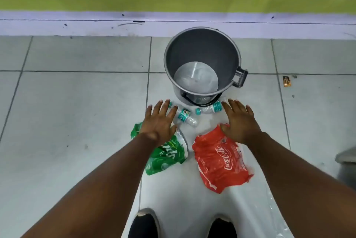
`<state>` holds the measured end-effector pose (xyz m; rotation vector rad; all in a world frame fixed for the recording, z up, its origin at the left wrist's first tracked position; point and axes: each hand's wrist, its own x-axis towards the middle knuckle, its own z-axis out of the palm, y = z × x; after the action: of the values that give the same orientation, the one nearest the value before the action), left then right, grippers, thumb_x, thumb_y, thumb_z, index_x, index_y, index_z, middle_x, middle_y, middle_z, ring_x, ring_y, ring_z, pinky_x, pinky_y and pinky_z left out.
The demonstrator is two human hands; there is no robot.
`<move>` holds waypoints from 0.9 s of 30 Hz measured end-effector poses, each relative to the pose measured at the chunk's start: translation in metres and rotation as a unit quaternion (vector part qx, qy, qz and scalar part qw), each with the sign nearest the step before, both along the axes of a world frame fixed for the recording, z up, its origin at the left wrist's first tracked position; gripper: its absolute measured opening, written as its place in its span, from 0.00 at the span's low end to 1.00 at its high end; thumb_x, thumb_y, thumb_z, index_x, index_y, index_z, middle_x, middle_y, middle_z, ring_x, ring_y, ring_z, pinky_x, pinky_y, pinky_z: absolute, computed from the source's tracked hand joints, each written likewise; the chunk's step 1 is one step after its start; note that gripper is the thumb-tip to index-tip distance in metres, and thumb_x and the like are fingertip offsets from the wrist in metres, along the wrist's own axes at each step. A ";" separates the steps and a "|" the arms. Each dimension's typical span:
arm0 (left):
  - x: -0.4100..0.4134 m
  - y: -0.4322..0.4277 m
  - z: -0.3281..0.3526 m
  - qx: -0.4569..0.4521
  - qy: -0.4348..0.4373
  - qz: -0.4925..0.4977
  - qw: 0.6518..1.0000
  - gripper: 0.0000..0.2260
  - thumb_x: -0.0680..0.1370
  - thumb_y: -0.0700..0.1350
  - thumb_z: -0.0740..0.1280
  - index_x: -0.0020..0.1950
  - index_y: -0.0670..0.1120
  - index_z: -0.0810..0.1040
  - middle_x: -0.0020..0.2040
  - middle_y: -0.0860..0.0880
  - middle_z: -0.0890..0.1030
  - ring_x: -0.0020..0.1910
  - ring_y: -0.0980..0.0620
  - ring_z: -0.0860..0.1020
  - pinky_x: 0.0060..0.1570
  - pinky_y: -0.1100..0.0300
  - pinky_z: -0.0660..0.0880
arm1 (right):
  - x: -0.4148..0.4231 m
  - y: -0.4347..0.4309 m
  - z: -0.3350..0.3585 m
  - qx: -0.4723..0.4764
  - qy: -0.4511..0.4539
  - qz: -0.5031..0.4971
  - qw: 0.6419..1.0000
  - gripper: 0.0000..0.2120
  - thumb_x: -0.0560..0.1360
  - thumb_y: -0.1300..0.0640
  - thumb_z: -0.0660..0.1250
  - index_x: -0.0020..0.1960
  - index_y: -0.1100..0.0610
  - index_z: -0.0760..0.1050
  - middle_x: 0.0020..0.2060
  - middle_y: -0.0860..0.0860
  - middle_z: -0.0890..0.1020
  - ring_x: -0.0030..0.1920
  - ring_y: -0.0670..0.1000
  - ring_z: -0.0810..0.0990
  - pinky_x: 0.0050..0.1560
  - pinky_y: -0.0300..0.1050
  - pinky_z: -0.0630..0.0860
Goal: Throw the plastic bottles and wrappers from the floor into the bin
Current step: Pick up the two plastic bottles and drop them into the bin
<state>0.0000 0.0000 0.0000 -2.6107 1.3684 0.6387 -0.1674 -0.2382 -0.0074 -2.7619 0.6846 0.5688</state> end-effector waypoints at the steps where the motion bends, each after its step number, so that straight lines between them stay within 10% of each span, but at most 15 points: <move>1: 0.004 -0.005 -0.009 -0.002 -0.015 -0.024 1.000 0.29 0.81 0.59 0.52 0.79 0.51 0.48 0.81 0.45 0.50 0.78 0.42 0.47 0.75 0.41 0.48 | 0.005 -0.002 -0.010 -0.002 0.006 0.001 1.000 0.38 0.75 0.42 0.62 0.79 0.53 0.52 0.79 0.55 0.56 0.78 0.58 0.53 0.75 0.62 0.49; 16: 0.006 -0.051 -0.096 -0.023 -0.115 -0.215 0.969 0.20 0.76 0.41 0.65 0.69 0.43 0.71 0.64 0.40 0.76 0.67 0.36 0.70 0.67 0.36 0.64 | 0.046 -0.026 -0.079 -0.109 0.029 0.062 0.992 0.29 0.69 0.59 0.66 0.70 0.55 0.70 0.67 0.57 0.75 0.70 0.61 0.68 0.72 0.61 0.58; 27: -0.007 -0.014 0.068 -0.232 -0.015 -0.196 0.953 0.25 0.75 0.54 0.66 0.70 0.46 0.69 0.66 0.43 0.77 0.66 0.40 0.72 0.66 0.42 0.68 | -0.021 -0.030 0.077 -0.075 -0.022 -0.037 0.996 0.30 0.65 0.58 0.76 0.65 0.55 0.74 0.60 0.56 0.80 0.62 0.61 0.76 0.63 0.59 0.71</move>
<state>-0.0072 -0.0145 0.0680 -2.5126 2.1668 0.2391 -0.1884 -0.2682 0.0695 -2.8627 0.8471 0.4579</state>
